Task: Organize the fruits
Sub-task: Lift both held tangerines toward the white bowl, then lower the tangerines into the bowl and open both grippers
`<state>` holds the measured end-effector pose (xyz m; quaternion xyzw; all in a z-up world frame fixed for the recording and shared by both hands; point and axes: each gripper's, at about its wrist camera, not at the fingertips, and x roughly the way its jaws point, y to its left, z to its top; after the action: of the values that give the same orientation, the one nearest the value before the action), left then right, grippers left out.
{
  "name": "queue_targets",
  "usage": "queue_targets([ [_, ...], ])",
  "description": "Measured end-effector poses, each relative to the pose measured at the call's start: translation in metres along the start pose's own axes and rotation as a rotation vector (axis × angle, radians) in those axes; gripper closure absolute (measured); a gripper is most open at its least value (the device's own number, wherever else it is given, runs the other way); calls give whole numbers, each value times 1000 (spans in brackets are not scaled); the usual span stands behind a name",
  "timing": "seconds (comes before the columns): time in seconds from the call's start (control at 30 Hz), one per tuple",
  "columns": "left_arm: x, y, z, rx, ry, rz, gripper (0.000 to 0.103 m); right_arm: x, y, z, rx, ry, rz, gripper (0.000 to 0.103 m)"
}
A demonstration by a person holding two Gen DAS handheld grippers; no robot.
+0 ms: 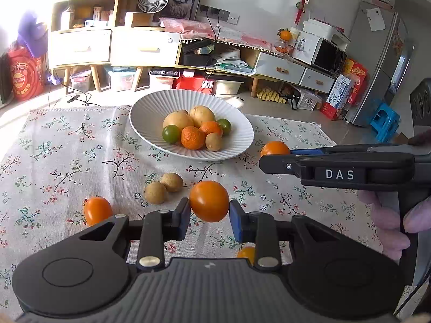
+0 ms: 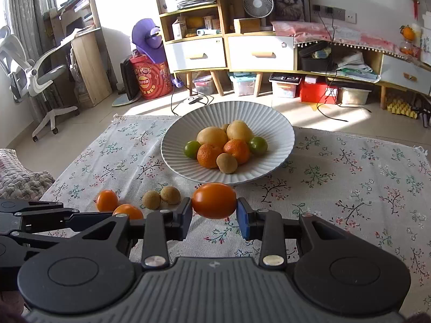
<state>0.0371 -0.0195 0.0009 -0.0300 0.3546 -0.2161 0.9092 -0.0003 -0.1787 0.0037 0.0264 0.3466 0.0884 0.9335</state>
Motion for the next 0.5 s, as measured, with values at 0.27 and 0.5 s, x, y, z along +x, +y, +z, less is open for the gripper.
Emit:
queue_targets([
  [0.27,16,10,32,7,-24,5,82,3,-14,23,6,-65,34,71],
  [0.5,37,26,61,-37,-54,-2,82,20,-26,35,-16,-85,16,71],
])
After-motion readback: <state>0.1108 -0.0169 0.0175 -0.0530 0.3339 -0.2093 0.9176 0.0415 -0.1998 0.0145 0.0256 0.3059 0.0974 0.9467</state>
